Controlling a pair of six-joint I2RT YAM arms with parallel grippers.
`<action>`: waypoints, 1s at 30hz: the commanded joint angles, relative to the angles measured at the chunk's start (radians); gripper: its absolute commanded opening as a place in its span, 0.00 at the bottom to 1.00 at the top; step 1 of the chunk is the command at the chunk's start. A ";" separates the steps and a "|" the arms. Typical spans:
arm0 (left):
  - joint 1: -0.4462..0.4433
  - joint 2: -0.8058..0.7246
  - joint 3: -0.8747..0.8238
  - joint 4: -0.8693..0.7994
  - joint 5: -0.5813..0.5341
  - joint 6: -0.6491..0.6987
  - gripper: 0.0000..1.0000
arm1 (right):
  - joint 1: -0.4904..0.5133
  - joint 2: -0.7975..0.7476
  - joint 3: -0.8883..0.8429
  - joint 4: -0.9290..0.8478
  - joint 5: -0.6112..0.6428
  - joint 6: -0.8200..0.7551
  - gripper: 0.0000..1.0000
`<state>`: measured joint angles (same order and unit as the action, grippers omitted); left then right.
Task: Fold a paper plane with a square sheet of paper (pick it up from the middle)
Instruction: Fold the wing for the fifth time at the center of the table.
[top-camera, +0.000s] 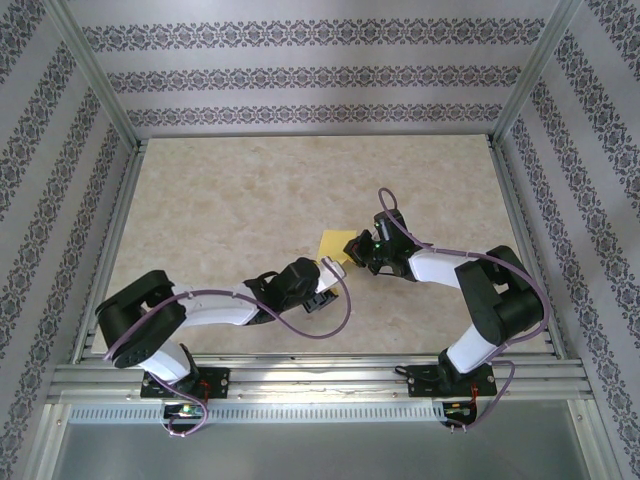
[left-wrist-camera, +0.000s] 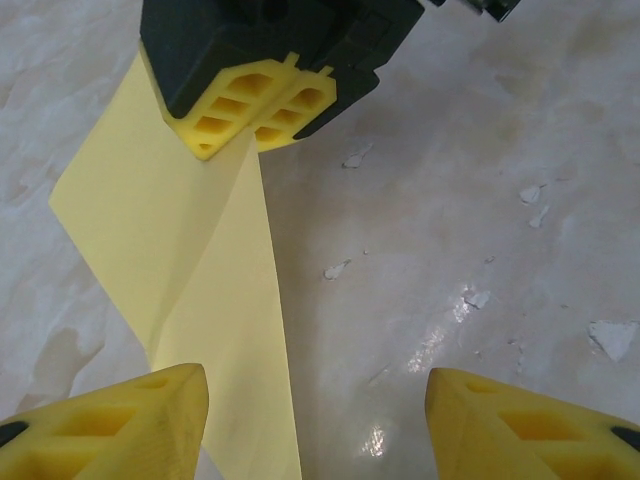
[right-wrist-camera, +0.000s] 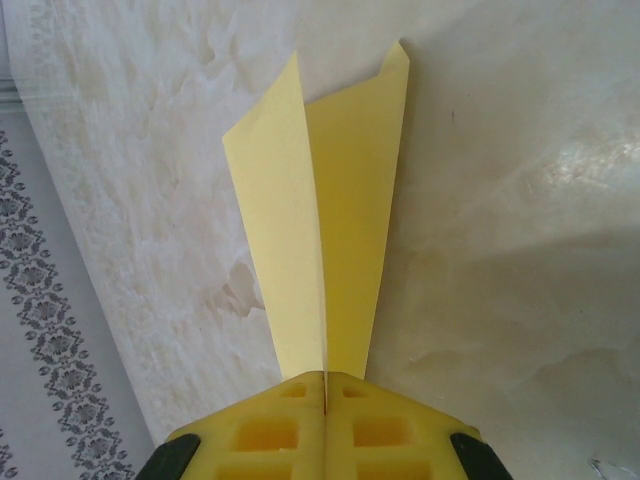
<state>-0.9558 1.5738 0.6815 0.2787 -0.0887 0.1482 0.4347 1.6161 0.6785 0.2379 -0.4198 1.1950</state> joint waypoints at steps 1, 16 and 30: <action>-0.016 0.046 0.060 -0.035 -0.041 0.037 0.59 | 0.006 -0.010 0.007 0.017 -0.017 0.007 0.00; -0.041 0.152 0.116 -0.048 -0.163 0.071 0.49 | 0.006 -0.013 0.004 0.021 -0.016 0.008 0.00; -0.050 0.162 0.110 -0.033 -0.204 0.072 0.28 | 0.006 -0.016 0.000 0.023 -0.013 0.012 0.00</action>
<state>-0.9894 1.7241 0.7792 0.2462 -0.2707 0.2142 0.4347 1.6161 0.6785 0.2447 -0.4278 1.2022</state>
